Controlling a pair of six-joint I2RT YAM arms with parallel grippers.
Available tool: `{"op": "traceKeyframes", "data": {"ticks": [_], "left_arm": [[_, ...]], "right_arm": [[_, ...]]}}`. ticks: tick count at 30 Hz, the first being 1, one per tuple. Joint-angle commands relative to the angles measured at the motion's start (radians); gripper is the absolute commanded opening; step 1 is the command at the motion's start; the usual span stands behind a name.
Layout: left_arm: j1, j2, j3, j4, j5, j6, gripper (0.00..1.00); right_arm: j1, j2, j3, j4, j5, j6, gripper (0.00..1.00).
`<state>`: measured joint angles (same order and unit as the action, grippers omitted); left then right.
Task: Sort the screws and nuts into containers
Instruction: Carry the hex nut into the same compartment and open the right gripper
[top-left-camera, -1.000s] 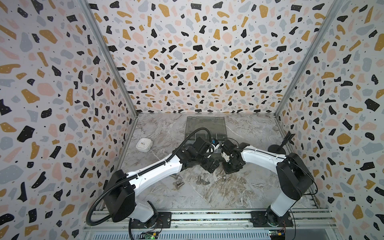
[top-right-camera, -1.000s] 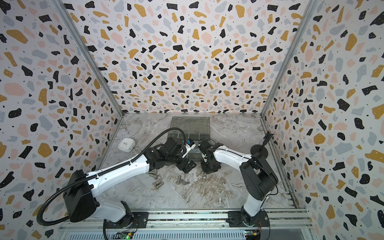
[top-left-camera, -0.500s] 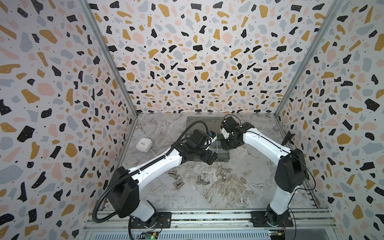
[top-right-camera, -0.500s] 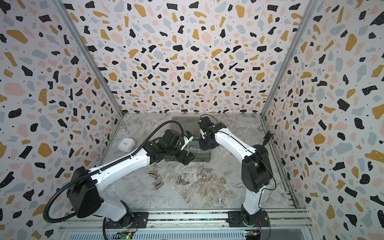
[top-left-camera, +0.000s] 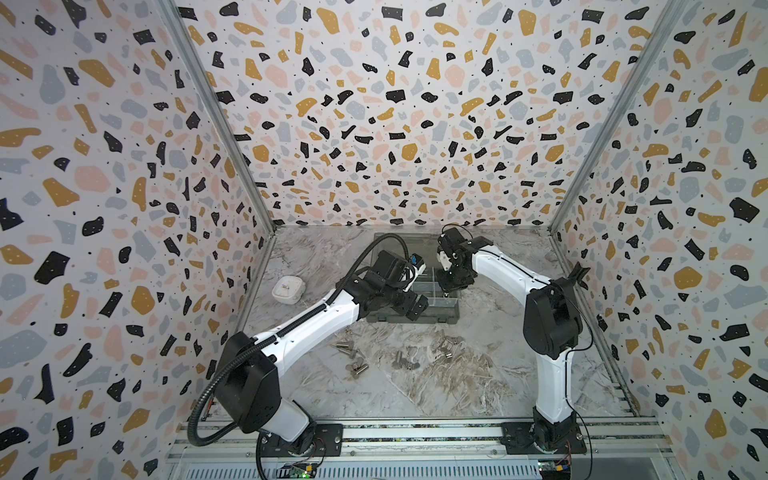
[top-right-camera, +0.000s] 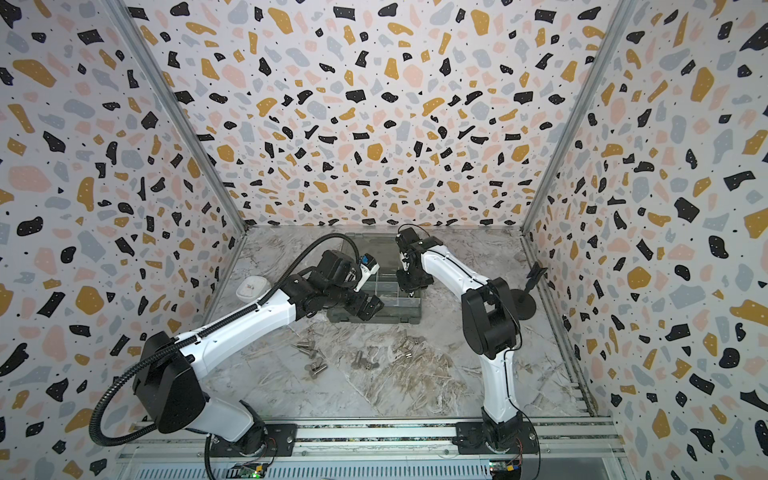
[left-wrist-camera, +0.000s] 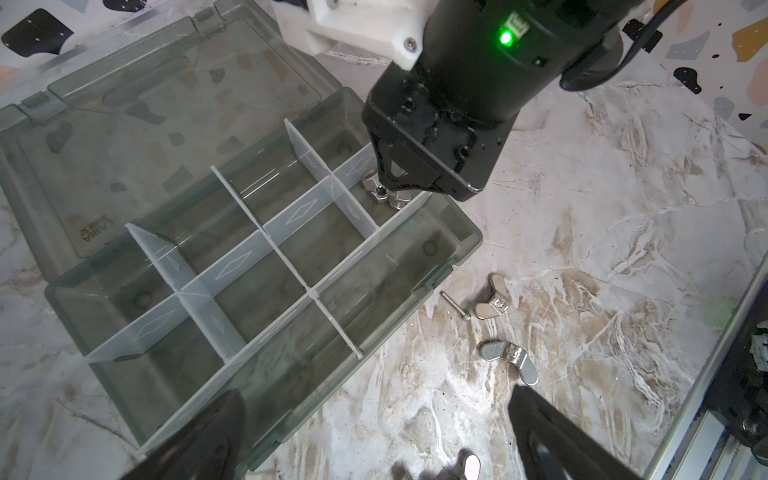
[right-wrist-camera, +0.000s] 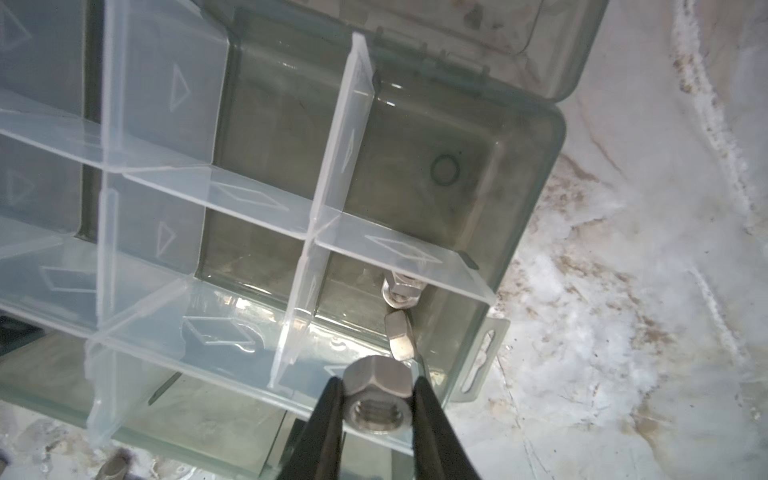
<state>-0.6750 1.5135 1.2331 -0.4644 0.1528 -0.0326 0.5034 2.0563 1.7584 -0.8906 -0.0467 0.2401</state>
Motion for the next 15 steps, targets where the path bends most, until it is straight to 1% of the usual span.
{"op": "traceKeyframes", "data": {"ticks": [1, 4, 6, 12, 15], "left_arm": [[0.015, -0.01, 0.013, -0.002, 0.017, 0.02, 0.99], [0.024, -0.012, 0.008, -0.001, 0.02, 0.02, 1.0], [0.026, -0.016, 0.002, -0.002, 0.022, 0.02, 1.0], [0.029, -0.041, -0.028, 0.014, 0.013, 0.001, 1.0], [0.029, -0.063, -0.048, 0.031, -0.001, -0.029, 0.99]], "right_arm": [[-0.009, -0.004, 0.042, -0.037, -0.021, -0.012, 0.33], [-0.01, -0.017, 0.037, -0.036, -0.03, -0.013, 0.43], [-0.011, -0.033, 0.03, -0.033, -0.036, -0.011, 0.48], [-0.006, -0.093, 0.003, -0.036, -0.056, -0.013, 0.53], [0.005, -0.142, -0.027, -0.03, -0.066, -0.018, 0.58]]}}
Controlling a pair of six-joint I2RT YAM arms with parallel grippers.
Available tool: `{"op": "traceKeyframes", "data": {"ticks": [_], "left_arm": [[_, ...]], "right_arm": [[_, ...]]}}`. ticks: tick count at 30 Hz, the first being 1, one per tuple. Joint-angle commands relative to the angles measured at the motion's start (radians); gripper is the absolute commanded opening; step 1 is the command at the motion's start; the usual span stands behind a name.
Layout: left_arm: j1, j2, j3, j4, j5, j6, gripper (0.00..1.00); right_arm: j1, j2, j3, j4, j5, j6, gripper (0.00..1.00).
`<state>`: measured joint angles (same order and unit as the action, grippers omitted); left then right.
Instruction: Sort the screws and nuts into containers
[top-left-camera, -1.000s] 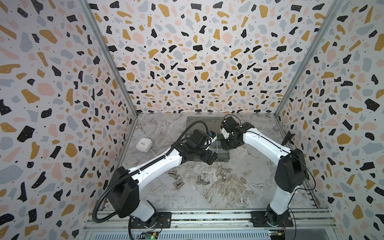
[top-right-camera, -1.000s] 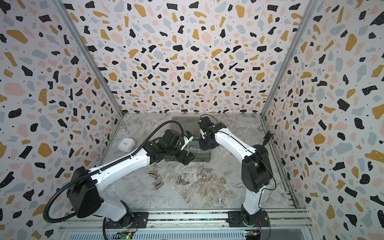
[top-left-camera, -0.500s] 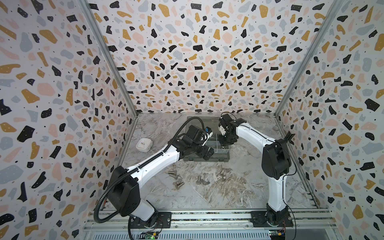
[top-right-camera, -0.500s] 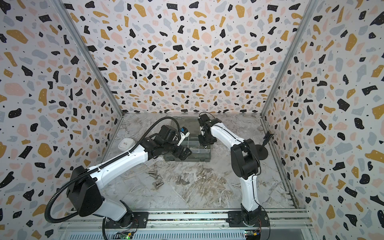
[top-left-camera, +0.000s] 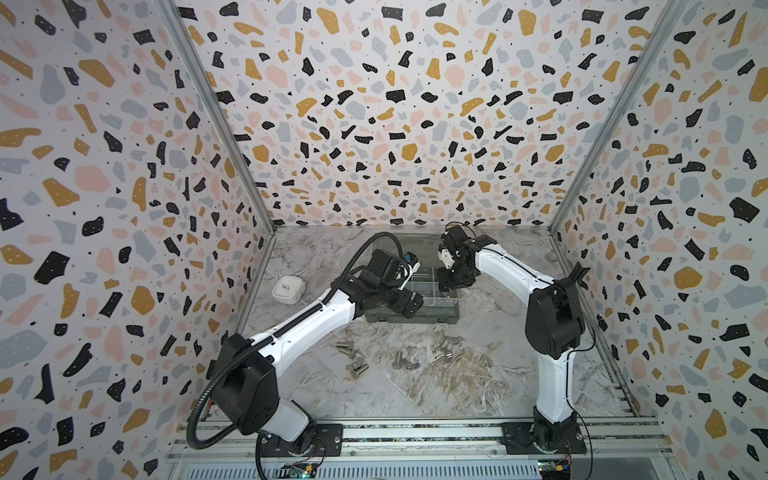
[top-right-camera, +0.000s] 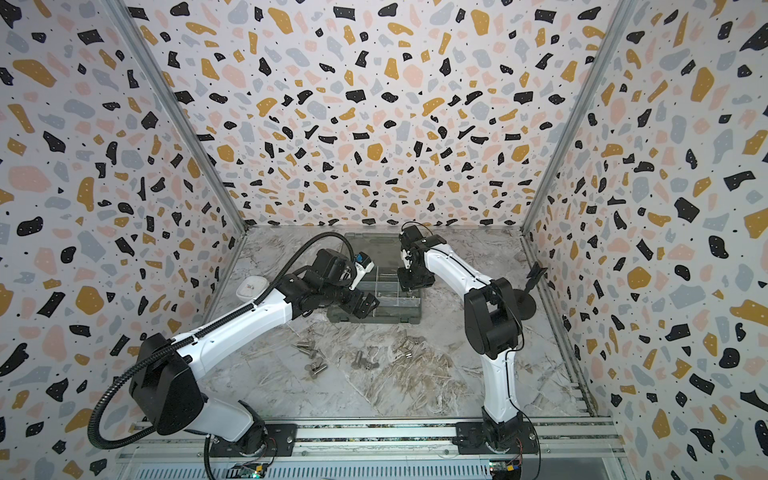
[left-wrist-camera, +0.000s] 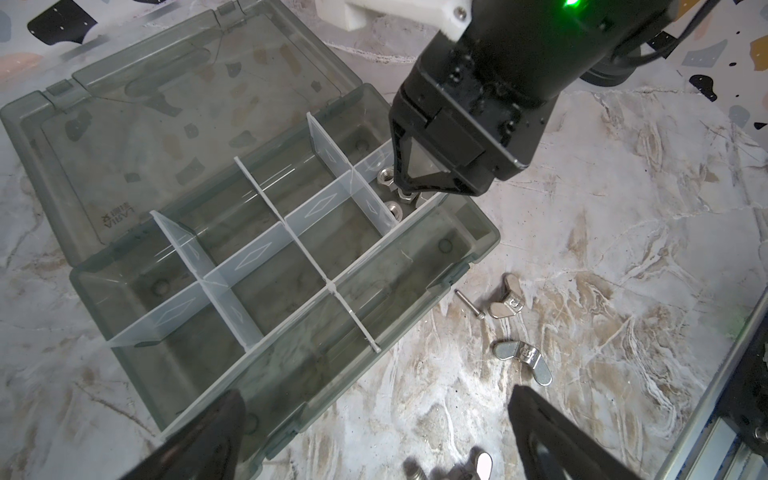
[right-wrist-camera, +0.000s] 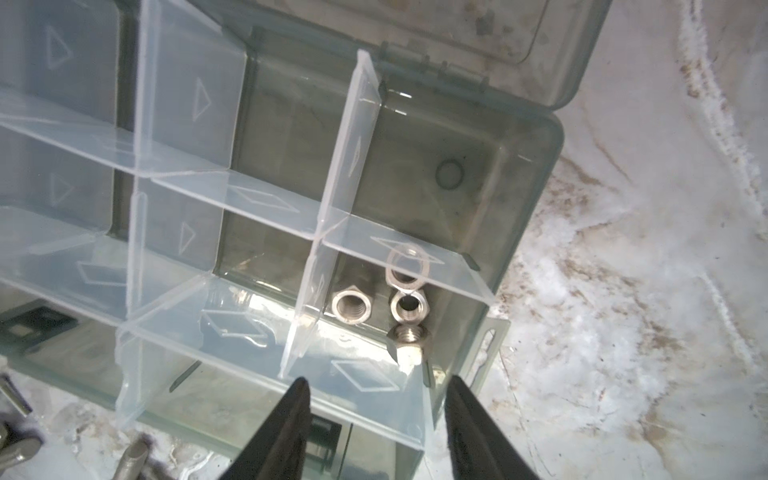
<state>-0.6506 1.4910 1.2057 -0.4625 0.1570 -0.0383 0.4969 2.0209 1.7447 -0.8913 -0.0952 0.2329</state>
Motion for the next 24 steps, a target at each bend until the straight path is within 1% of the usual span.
{"op": "traceKeyframes", "data": {"ticks": [1, 2, 3, 4, 5, 6, 12, 15, 19, 24], "left_arm": [[0.005, -0.05, -0.033, 0.036, -0.009, -0.035, 1.0], [0.005, -0.059, -0.043, 0.042, -0.015, -0.045, 1.0], [0.005, -0.069, -0.057, 0.051, -0.022, -0.062, 0.99], [0.005, -0.08, -0.073, 0.06, -0.028, -0.076, 1.0], [0.005, -0.091, -0.086, 0.066, -0.031, -0.088, 1.0], [0.005, -0.103, -0.104, 0.074, -0.034, -0.105, 0.99], [0.005, -0.172, -0.204, 0.1, -0.051, -0.19, 1.0], [0.005, -0.213, -0.253, 0.113, -0.079, -0.235, 1.0], [0.005, -0.259, -0.301, 0.111, -0.144, -0.284, 1.0], [0.005, -0.306, -0.345, 0.096, -0.22, -0.347, 1.0]], "right_arm": [[0.018, -0.127, -0.029, -0.023, -0.02, -0.012, 0.61], [0.023, -0.147, -0.044, -0.014, -0.023, -0.012, 0.68], [0.031, -0.166, -0.061, -0.008, -0.027, -0.012, 0.78], [0.038, -0.185, -0.079, -0.001, -0.032, -0.014, 0.84], [0.044, -0.202, -0.092, 0.004, -0.036, -0.015, 0.86], [0.053, -0.22, -0.108, 0.007, -0.037, -0.016, 0.91], [0.095, -0.339, -0.21, 0.022, -0.034, -0.003, 0.99], [0.107, -0.406, -0.263, 0.027, -0.037, 0.008, 0.99], [0.123, -0.493, -0.328, 0.028, -0.042, 0.026, 0.99], [0.139, -0.566, -0.387, 0.016, -0.048, 0.043, 0.99]]}}
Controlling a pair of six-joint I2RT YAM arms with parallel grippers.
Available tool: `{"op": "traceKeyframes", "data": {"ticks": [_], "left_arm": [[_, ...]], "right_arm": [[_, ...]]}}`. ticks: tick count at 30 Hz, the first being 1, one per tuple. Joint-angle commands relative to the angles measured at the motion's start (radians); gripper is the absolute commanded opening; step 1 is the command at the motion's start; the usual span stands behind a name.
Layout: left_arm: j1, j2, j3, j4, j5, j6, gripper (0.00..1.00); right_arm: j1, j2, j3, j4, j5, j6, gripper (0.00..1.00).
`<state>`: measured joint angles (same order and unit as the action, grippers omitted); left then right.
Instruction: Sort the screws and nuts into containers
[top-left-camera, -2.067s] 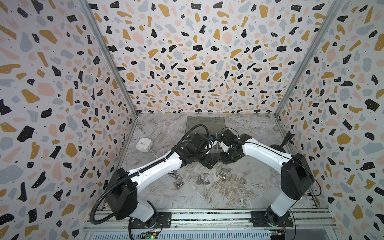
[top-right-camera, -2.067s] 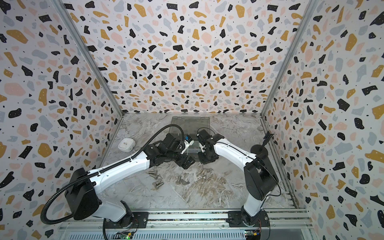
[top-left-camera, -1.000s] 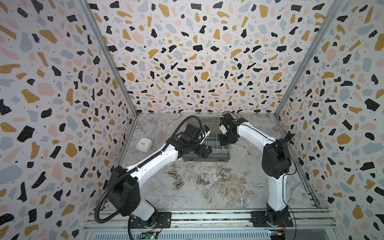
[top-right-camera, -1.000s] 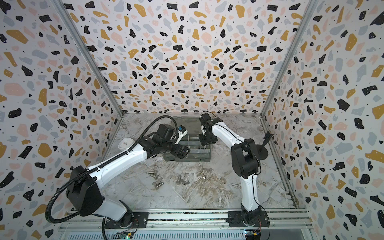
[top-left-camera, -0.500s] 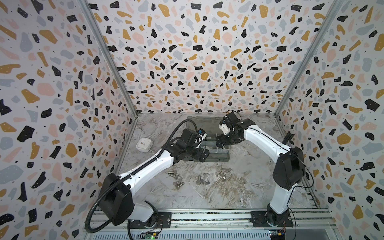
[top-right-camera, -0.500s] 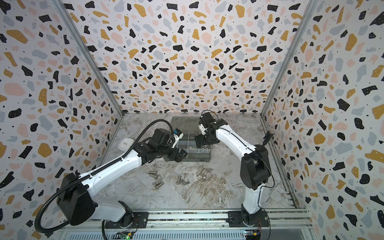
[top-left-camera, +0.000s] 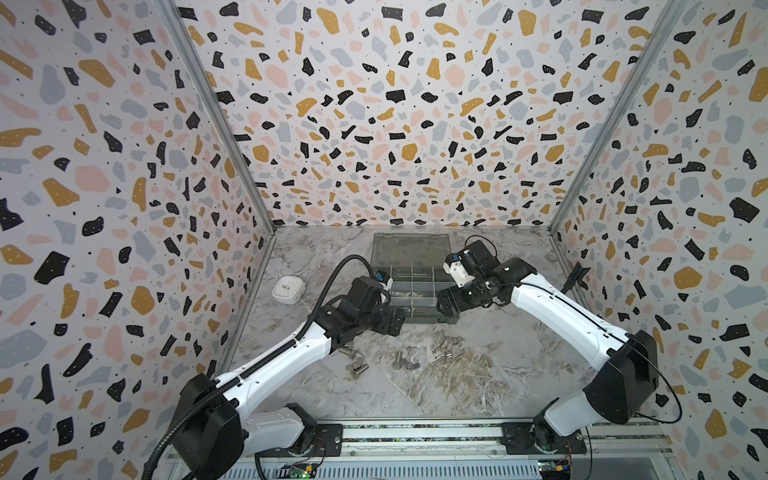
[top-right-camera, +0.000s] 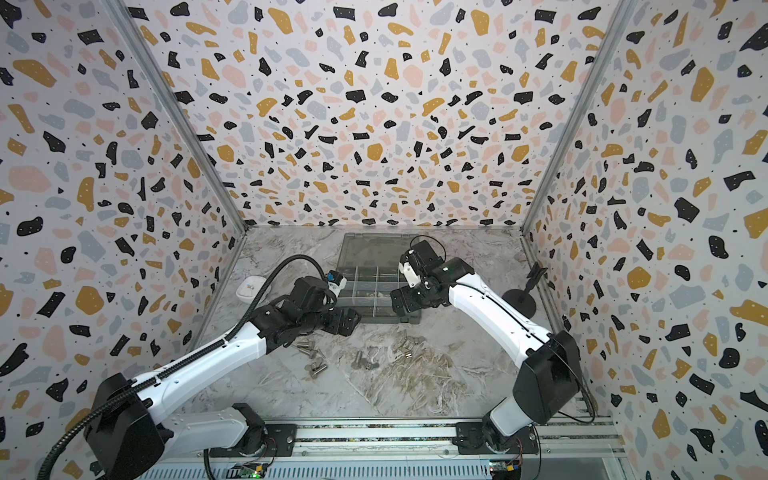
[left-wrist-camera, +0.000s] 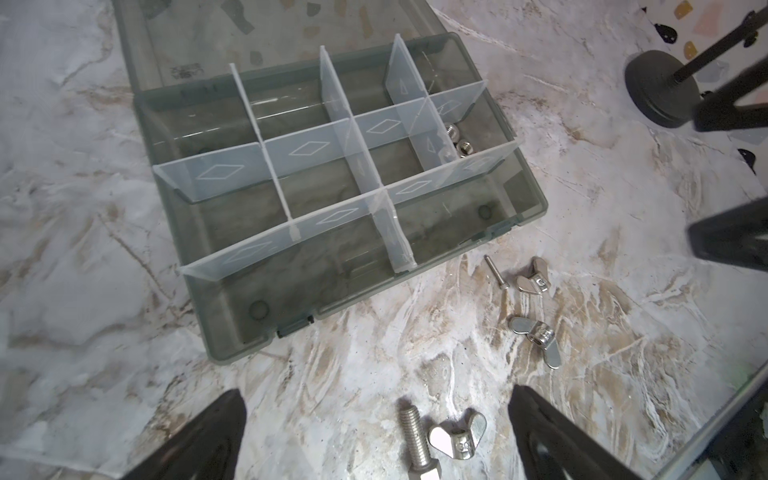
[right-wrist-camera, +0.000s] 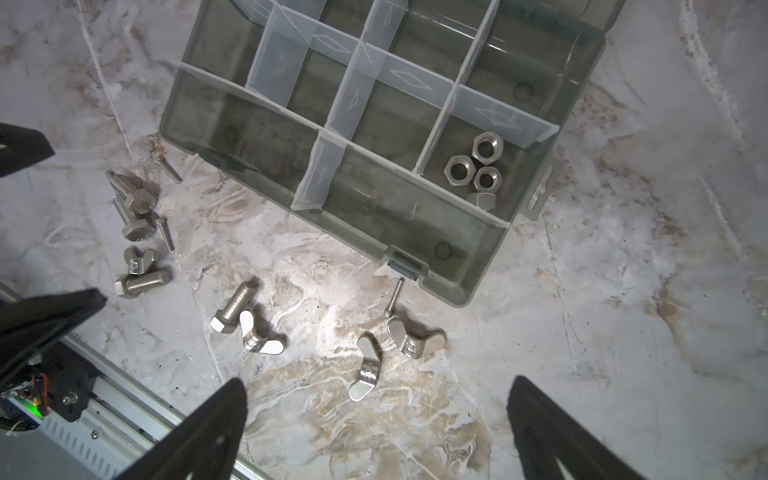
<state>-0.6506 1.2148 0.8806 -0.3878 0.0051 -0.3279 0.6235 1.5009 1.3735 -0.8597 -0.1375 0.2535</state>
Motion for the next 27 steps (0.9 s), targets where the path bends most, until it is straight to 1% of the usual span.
{"op": "traceKeyframes", "data": {"ticks": [1, 8, 15, 19, 27], "left_arm": [[0.005, -0.038, -0.029, 0.016, -0.081, -0.068, 1.0], [0.006, -0.117, -0.092, -0.043, -0.147, -0.129, 1.0], [0.005, -0.193, -0.154, -0.09, -0.209, -0.161, 1.0], [0.005, -0.171, -0.157, -0.13, -0.257, -0.168, 1.0], [0.006, -0.06, -0.128, -0.145, -0.276, -0.18, 1.0]], "right_arm": [[0.017, -0.057, -0.023, -0.02, -0.009, 0.026, 0.99], [0.061, -0.097, -0.053, -0.006, -0.023, 0.065, 0.99], [0.111, -0.087, -0.033, -0.008, -0.024, 0.091, 0.99], [0.121, -0.084, -0.021, -0.013, -0.029, 0.102, 0.99], [0.128, -0.09, -0.023, -0.016, -0.018, 0.123, 0.99]]}}
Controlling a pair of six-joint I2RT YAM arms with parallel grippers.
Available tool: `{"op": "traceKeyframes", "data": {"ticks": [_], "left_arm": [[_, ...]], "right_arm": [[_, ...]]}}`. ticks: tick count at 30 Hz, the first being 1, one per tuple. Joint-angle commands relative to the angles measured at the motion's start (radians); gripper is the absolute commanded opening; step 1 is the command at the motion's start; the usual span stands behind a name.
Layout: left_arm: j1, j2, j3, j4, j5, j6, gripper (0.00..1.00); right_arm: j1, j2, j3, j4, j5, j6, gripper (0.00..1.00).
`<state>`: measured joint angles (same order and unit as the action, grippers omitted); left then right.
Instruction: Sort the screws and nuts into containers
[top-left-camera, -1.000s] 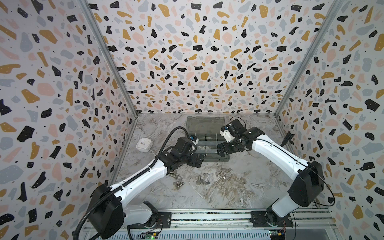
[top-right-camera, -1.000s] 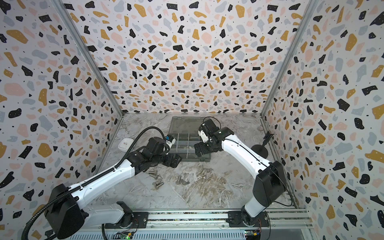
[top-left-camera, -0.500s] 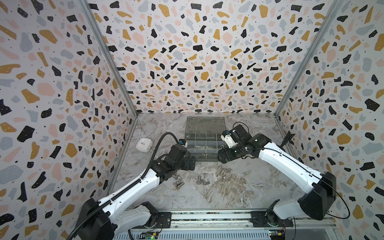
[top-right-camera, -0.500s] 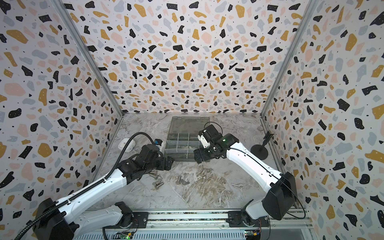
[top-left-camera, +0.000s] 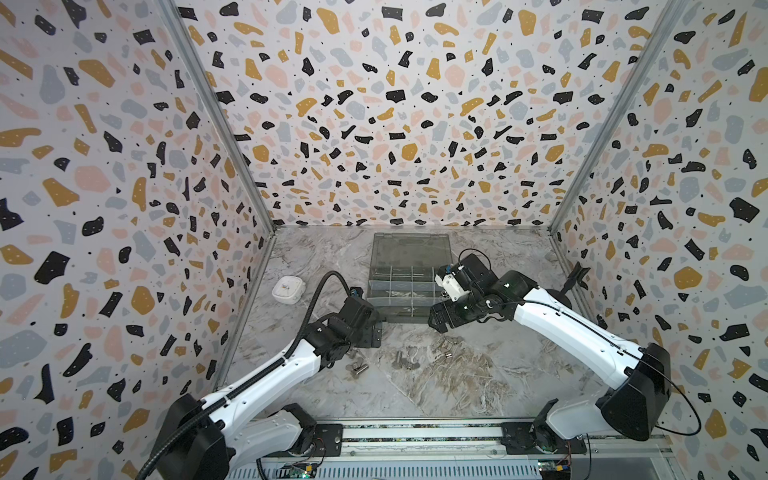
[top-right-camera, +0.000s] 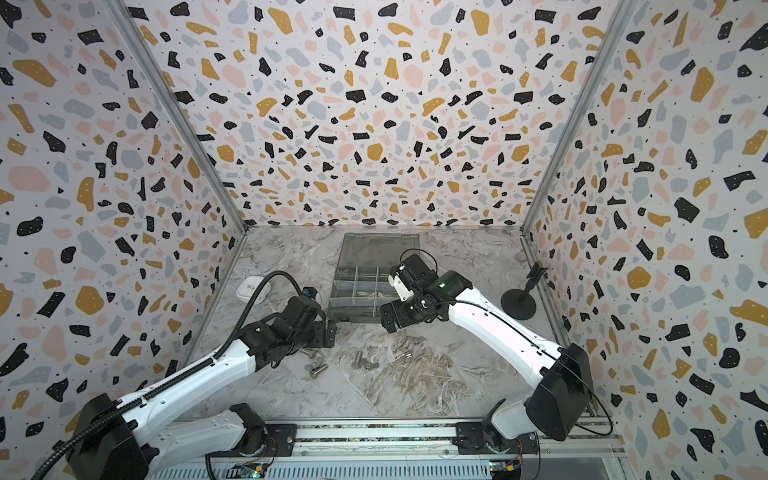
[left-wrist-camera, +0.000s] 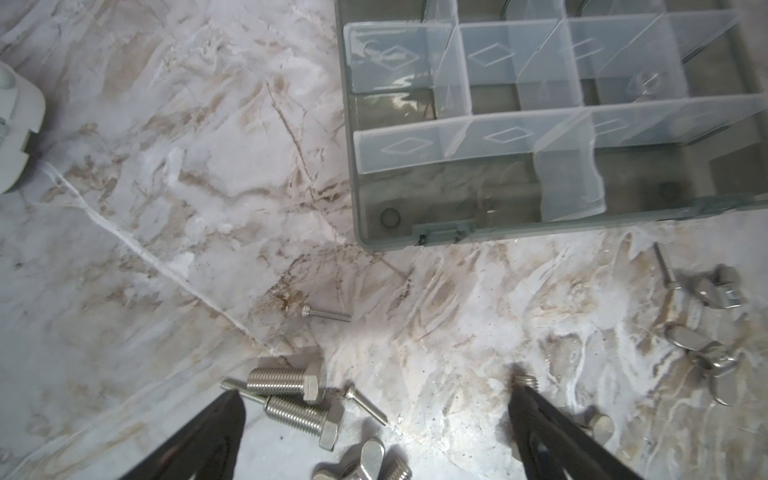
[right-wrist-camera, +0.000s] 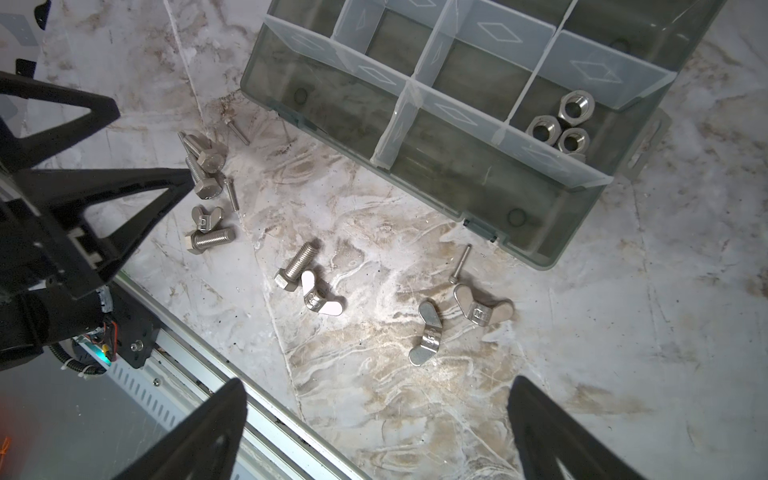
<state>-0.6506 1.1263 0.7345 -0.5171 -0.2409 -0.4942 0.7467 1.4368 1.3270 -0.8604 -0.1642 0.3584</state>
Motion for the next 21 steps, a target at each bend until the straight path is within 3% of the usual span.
{"op": "traceKeyframes", "data": {"ticks": [1, 10, 18, 21], "left_arm": [[0.008, 0.042, 0.021, -0.019, -0.037, -0.018, 0.99], [0.02, 0.139, 0.059, 0.017, 0.038, 0.004, 0.95], [0.016, 0.185, 0.092, 0.075, 0.105, 0.003, 0.93], [0.011, 0.223, 0.126, 0.08, 0.117, 0.012, 0.94]], "right_arm": [[0.005, -0.025, 0.022, -0.016, 0.01, 0.019, 0.99], [-0.006, -0.016, -0.009, -0.023, 0.035, -0.006, 0.99], [-0.094, -0.034, -0.12, -0.013, 0.009, -0.021, 0.99], [-0.122, -0.033, -0.172, 0.006, -0.004, -0.031, 0.88]]}}
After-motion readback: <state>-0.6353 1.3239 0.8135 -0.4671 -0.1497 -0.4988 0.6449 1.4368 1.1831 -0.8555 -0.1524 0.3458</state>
